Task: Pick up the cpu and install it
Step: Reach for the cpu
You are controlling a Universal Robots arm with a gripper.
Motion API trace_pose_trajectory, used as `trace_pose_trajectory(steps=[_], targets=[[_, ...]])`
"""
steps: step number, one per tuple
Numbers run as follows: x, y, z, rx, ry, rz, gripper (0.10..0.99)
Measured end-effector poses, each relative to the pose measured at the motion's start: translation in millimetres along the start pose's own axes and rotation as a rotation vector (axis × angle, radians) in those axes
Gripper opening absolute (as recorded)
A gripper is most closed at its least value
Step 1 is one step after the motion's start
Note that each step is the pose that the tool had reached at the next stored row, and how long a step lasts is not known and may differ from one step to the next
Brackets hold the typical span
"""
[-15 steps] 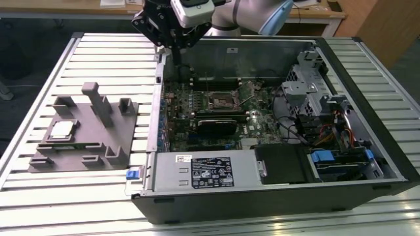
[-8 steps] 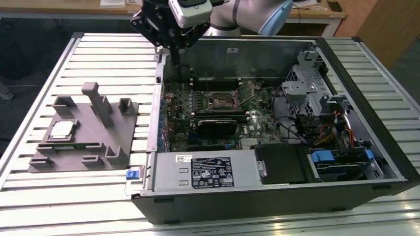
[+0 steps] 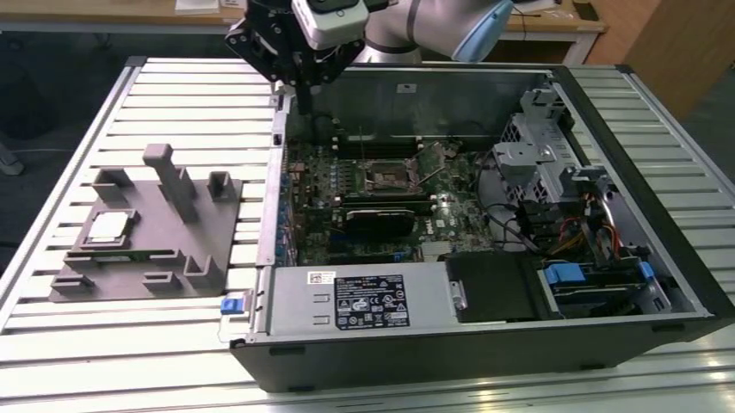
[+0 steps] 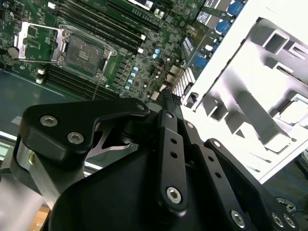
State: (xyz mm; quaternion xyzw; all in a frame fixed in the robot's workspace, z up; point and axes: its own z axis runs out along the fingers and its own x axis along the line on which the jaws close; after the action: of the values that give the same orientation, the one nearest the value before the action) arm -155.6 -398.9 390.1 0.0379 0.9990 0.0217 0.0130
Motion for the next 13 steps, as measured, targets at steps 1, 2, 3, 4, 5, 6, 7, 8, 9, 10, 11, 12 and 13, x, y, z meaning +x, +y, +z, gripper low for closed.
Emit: trace_pose_trajectory(steps=[1, 2, 3, 4, 5, 6, 7, 8, 9, 10, 11, 12, 13], targets=[[0.2, 0.0, 0.1, 0.000, 0.0001, 0.000, 0.106], [0.5, -0.1, 0.1, 0.000, 0.0002, 0.000, 0.106], [0.7, -0.1, 0.2, 0.000, 0.0002, 0.000, 0.106], [1.0, -0.1, 0.3, 0.000, 0.0002, 0.000, 0.106], [1.3, -0.1, 0.4, 0.000, 0.0003, 0.000, 0.106], [1.6, -0.1, 0.5, 0.000, 0.0004, 0.000, 0.106], [1.8, -0.2, 0.6, 0.000, 0.0005, 0.000, 0.106], [2.1, -0.2, 0.6, 0.000, 0.0006, 0.000, 0.106], [2.4, -0.2, 0.7, 0.000, 0.0006, 0.000, 0.106], [2.6, -0.2, 0.8, 0.000, 0.0007, 0.000, 0.106], [2.9, -0.3, 0.9, 0.000, 0.0007, 0.000, 0.106], [3.2, -0.3, 1.0, 0.000, 0.0007, 0.000, 0.106], [3.5, -0.3, 1.1, 0.000, 0.0008, 0.000, 0.106]])
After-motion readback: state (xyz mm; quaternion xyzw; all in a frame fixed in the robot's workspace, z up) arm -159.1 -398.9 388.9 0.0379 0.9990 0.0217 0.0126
